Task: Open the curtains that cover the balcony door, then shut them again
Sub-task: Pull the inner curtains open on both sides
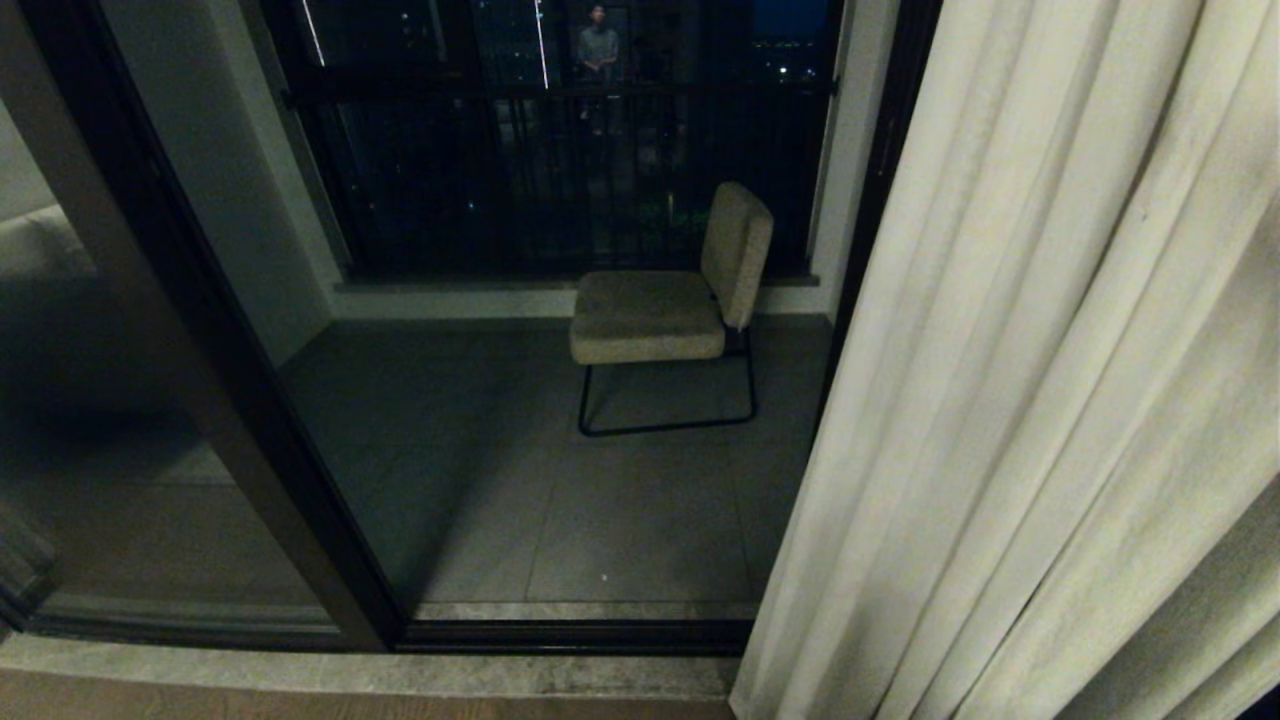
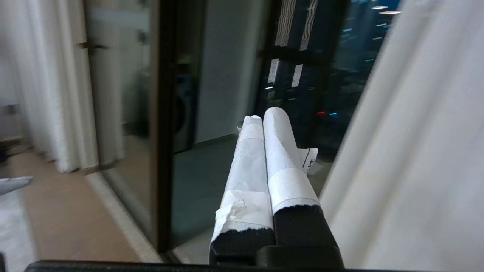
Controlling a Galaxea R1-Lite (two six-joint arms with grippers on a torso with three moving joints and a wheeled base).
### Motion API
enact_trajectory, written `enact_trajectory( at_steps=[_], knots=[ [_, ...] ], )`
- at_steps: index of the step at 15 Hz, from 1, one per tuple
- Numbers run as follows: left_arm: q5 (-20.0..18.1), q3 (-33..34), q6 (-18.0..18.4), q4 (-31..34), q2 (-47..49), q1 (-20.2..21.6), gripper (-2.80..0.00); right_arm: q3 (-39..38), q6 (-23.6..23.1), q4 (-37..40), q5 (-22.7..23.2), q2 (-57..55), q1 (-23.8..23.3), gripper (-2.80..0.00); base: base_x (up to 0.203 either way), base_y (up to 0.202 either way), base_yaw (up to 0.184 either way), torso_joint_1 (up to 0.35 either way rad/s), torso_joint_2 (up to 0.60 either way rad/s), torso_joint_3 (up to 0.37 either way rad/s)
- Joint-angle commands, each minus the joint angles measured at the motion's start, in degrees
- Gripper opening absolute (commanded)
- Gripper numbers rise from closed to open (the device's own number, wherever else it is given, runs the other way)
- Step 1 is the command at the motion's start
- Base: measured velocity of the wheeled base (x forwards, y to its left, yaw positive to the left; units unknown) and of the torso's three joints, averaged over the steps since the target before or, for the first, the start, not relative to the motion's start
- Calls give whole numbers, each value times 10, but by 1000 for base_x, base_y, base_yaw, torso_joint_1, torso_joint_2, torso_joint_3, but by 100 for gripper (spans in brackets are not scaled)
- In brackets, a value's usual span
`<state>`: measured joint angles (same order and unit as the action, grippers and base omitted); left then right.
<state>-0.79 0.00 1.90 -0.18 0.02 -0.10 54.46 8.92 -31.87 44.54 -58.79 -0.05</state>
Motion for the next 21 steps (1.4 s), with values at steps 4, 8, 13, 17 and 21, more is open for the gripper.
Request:
enact_trajectory(
  at_steps=[4,8,13,17,21],
  knots=[
    [0,0,0,0,0,0,-280,97,-30,-3,-61,-157,116,-280,0,0,0,0,0,0],
    [0,0,0,-1,0,0,-280,200,-38,-3,-94,-265,148,-280,0,0,0,0,0,0],
    [0,0,0,0,0,0,-280,309,-39,-4,-111,-384,153,-280,0,0,0,0,0,0],
    [0,0,0,-1,0,0,-280,379,-40,-5,-150,-447,152,-280,0,0,0,0,0,0],
    [0,0,0,0,0,0,-280,397,-75,-26,-221,-470,125,-280,0,0,0,0,0,0]
  ],
)
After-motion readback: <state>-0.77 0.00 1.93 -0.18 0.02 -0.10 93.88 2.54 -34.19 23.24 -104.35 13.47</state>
